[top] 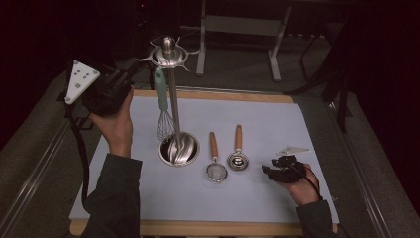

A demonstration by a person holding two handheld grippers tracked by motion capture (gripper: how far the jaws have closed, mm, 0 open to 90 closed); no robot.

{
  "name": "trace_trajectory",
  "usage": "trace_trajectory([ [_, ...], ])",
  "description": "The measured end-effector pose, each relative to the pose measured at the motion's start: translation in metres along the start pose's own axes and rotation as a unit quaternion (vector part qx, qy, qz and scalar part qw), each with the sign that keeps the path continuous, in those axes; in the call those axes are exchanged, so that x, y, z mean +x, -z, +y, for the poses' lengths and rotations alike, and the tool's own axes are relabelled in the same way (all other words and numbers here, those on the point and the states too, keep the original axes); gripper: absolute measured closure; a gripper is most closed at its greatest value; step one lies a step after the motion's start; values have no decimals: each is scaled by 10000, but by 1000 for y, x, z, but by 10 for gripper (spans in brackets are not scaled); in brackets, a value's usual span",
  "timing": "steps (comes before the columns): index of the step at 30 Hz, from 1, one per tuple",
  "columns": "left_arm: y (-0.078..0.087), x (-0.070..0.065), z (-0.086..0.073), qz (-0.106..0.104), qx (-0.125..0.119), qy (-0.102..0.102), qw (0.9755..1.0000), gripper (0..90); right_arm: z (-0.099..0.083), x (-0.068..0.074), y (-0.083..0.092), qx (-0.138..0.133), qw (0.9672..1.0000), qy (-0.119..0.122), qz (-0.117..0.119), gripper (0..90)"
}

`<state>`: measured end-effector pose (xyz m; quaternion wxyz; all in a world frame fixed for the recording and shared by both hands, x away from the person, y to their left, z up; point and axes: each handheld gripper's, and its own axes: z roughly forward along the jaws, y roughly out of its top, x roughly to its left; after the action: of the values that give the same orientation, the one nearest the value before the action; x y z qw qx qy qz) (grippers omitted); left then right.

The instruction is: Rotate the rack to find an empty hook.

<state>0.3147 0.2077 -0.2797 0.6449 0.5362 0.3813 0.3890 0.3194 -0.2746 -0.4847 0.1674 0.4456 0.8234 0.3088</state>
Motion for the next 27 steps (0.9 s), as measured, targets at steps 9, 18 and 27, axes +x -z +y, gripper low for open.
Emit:
trace_trajectory([
  [9, 4, -3, -1, -40, -86, -41, 9999, 900, 0, -1, 2, -36, 10000, -27, -22, 502],
  [18, -2, -4, 1, -132, -12, -190, 9997, 900, 0, -1, 1, -28, 10000, 2, -17, 502],
  [27, -6, 2, 0, -19, 65, -113, 9999, 900, -1, -1, 1, -27, 10000, -1, -25, 502],
])
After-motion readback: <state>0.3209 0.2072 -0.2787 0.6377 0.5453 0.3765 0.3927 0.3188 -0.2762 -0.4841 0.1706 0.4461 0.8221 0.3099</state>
